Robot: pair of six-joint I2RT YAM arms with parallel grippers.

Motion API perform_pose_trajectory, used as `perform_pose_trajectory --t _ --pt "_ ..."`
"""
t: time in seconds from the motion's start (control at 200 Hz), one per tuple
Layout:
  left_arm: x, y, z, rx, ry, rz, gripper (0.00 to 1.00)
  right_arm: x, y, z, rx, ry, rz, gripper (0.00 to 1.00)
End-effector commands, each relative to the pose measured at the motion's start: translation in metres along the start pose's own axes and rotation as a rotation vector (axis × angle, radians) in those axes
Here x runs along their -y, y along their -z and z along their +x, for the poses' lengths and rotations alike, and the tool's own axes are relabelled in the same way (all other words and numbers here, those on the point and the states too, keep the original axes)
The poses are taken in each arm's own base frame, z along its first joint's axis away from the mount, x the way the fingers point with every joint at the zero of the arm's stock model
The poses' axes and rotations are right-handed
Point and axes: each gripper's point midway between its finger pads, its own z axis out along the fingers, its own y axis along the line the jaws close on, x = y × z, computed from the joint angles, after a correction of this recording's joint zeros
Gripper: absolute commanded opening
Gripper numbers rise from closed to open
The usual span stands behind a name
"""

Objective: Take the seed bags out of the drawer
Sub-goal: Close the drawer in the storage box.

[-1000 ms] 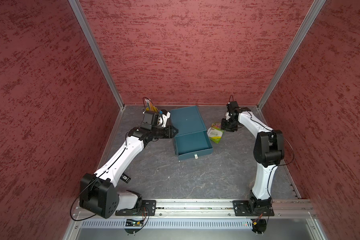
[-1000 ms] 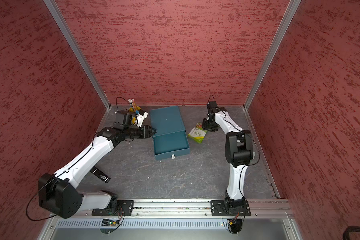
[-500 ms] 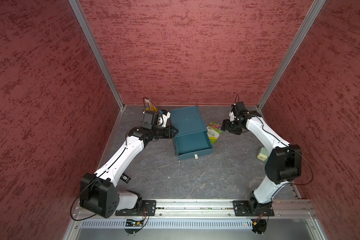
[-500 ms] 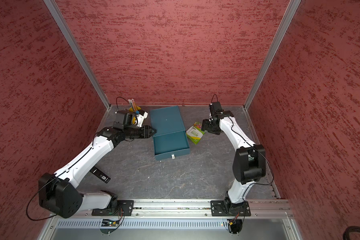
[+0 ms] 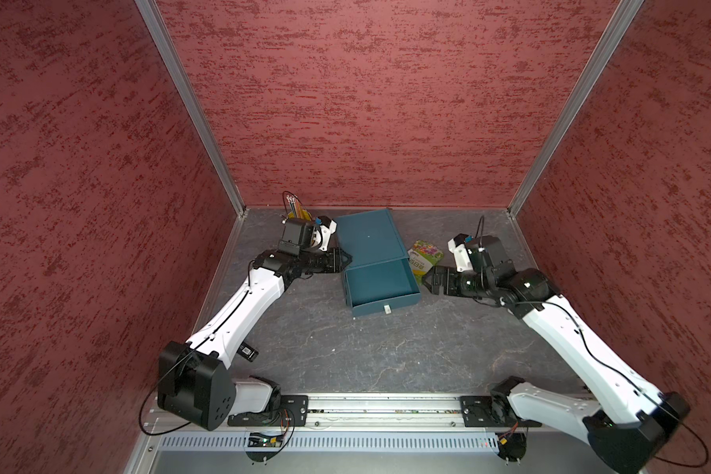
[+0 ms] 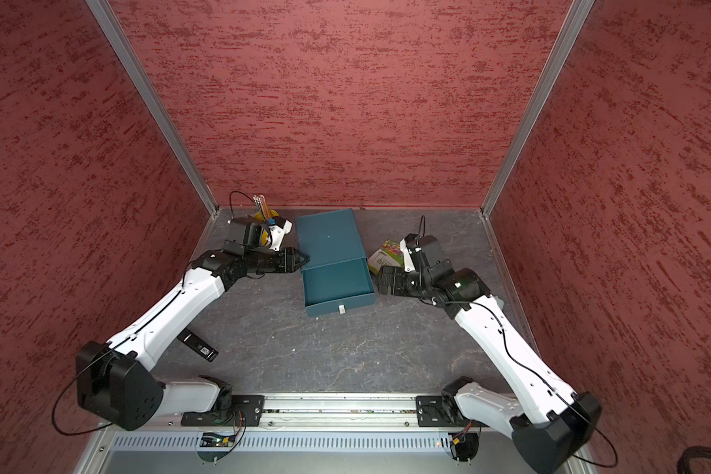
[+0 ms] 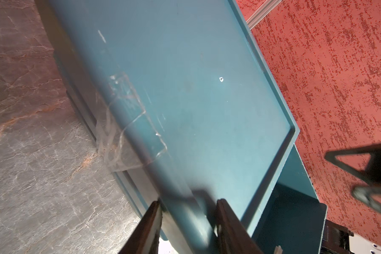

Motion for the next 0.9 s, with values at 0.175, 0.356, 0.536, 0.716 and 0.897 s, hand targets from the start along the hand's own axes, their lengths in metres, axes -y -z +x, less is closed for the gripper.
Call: perform_pose_trajectory --t 0.175,0.356,0.536,0.716,0.897 --pt "-0.026 -0.019 0.042 -0.157 0.005 -0.088 0.42 -0.053 -0.002 0.038 0.035 0.074 -0.044 0.98" --pt "-0.026 -0.018 0.043 -0.158 0.001 -0.091 0.42 -0.078 -0.021 0.056 0.063 0.146 -0.035 0.86" --pt "-0.026 -0.017 0.042 -0.159 -0.003 -0.090 0.42 -0.096 -0.043 0.069 0.115 0.173 -0.003 0.83" --pt "-0.025 -0.015 0.043 -0.162 -0.006 -0.087 0.42 -0.101 -0.052 0.057 0.210 0.161 0.024 0.81" --pt "-0.025 -0.013 0.046 -0.167 -0.006 -0.087 0.41 -0.103 -0.053 0.041 0.289 0.181 0.057 0.78"
